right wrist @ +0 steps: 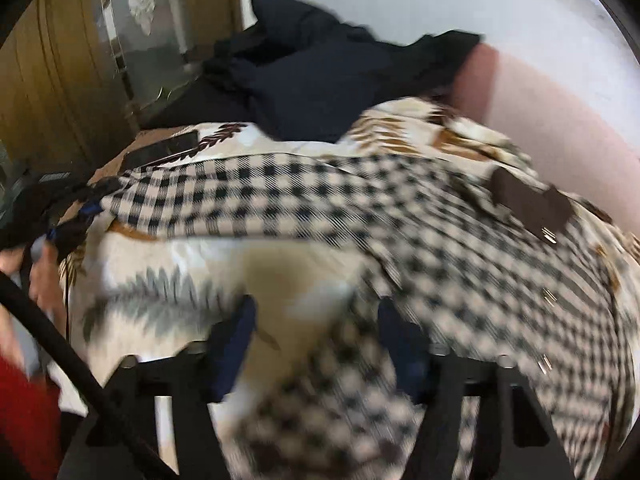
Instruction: Fold large clothes
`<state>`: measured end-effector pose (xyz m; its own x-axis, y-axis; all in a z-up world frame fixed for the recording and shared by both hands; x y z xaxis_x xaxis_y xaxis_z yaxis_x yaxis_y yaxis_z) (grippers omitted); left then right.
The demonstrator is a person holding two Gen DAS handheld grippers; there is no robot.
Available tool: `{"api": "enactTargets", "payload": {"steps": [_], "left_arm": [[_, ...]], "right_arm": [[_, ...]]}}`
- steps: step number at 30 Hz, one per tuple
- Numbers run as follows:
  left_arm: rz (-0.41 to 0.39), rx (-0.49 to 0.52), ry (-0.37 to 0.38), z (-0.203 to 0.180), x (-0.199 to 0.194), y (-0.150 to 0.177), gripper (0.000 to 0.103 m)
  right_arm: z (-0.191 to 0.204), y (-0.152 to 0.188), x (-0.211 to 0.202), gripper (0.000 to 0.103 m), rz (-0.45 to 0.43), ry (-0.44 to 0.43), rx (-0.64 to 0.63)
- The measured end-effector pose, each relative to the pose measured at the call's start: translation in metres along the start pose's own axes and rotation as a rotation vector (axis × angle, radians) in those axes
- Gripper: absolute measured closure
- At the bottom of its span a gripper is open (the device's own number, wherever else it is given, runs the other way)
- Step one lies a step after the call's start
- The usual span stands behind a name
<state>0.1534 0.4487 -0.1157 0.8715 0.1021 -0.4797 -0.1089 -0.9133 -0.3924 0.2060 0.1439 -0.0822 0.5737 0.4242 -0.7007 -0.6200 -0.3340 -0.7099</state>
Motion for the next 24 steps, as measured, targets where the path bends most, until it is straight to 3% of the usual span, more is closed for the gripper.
{"api": "enactTargets", "payload": {"steps": [6,11,17,20,24], "left_arm": [[-0.025,0.060,0.021,-0.014,0.000,-0.010,0.092],[-0.030,0.065,0.002,-0.016,0.008,-0.009,0.092],[-0.056,0.137,0.032,-0.047,-0.001,-0.005,0.092],[-0.060,0.191,0.066,-0.071,-0.007,0.004,0.092],[-0.016,0.259,0.152,-0.112,-0.005,0.030,0.092]], "right_arm": [[0.008,-0.020,0.082,0.053,0.075,0.004,0.024],[0.011,-0.016,0.116,0.049,0.093,0.008,0.030],[0.011,-0.017,0.113,0.048,0.076,-0.011,0.016],[-0.004,-0.021,0.086,0.048,0.032,-0.051,0.082],[-0.045,-0.017,0.041,0.047,-0.036,-0.037,0.116]]}}
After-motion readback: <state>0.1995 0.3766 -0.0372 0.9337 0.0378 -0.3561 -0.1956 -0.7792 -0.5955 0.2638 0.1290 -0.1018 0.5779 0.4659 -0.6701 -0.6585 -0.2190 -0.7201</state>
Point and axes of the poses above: each gripper's, at about its wrist camera, not at the fingertips, and x roughly the way its jaws point, z to its left, y to its underside, the point moved 8 cm from there along x, roughly the way its jaws point, and after that the axes turned 9 degrees about -z, right-handed, at the moved point
